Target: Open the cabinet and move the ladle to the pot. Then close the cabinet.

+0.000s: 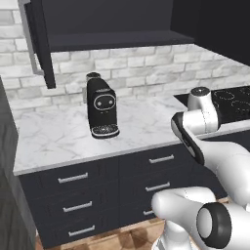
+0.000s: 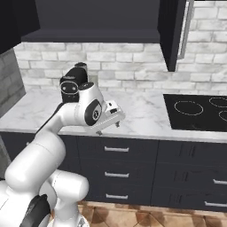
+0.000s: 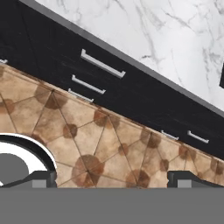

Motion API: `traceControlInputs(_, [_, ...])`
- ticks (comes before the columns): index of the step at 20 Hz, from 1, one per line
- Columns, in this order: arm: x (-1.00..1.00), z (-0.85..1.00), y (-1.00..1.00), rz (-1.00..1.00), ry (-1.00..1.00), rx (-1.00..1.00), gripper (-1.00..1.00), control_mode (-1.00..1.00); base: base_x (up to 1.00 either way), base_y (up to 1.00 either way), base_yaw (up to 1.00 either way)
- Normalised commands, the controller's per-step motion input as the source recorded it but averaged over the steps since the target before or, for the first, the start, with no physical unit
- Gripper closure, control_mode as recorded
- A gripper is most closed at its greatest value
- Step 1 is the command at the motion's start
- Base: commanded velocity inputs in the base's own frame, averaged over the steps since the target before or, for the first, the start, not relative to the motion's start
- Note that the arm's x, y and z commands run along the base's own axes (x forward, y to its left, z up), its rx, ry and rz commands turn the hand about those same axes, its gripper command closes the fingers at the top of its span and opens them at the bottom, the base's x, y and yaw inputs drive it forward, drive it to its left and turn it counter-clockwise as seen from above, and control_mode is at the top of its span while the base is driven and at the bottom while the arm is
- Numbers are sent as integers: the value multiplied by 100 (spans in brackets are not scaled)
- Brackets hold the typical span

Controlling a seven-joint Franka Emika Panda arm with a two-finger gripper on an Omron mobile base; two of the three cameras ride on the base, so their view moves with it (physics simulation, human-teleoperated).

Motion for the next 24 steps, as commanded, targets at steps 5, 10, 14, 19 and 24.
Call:
traceControlInputs(5, [0, 0, 0, 0, 0, 0, -100, 100, 35, 45, 10])
traceControlInputs(10, [0, 0, 0, 0, 0, 0, -100, 100, 43, 38, 12])
traceControlInputs(14, [0, 0, 0, 0, 0, 0, -100, 100, 44, 23, 7])
traceControlInputs(19, [0, 0, 0, 0, 0, 0, -100, 100, 39, 2, 0])
traceControlInputs(24, [0, 0, 0, 0, 0, 0, -100, 100, 21, -4, 0])
